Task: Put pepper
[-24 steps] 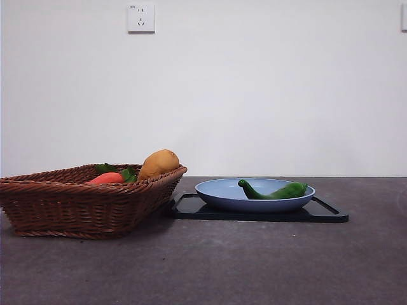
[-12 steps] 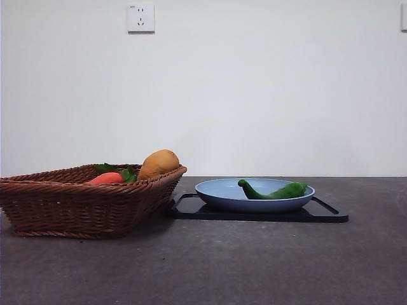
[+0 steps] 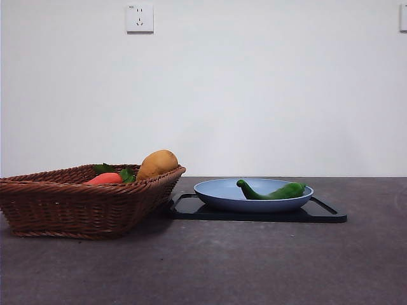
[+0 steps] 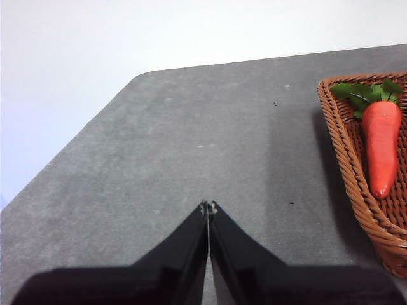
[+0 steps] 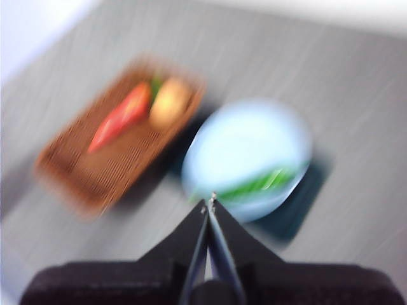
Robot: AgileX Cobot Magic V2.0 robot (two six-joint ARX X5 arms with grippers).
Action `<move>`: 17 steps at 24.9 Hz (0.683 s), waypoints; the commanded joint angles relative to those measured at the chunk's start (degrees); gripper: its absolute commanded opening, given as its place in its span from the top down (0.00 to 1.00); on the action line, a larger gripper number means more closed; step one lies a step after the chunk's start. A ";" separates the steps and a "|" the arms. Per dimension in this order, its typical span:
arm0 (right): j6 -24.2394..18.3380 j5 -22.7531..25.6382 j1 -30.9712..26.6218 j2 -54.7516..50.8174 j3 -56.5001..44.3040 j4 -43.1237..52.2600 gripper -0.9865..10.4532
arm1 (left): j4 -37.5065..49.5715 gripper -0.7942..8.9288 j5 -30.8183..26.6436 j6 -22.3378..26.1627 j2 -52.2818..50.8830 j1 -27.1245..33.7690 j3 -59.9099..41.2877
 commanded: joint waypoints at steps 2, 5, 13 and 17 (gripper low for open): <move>1.84 -0.04 -8.00 -9.73 -11.82 12.46 0.91 | 0.66 0.91 -0.07 -0.39 -0.24 0.26 -0.61; 1.79 0.28 -14.78 -20.59 -25.51 24.83 0.91 | 0.66 0.91 -0.09 -0.39 -0.24 0.26 -0.61; 1.40 0.52 -18.45 -37.24 -49.51 42.40 0.91 | 0.68 0.91 -0.09 -0.39 -0.24 0.26 -0.61; 2.29 0.42 -18.43 -42.84 -58.23 45.86 0.91 | 0.68 0.91 -0.07 -0.39 -0.24 0.26 -0.61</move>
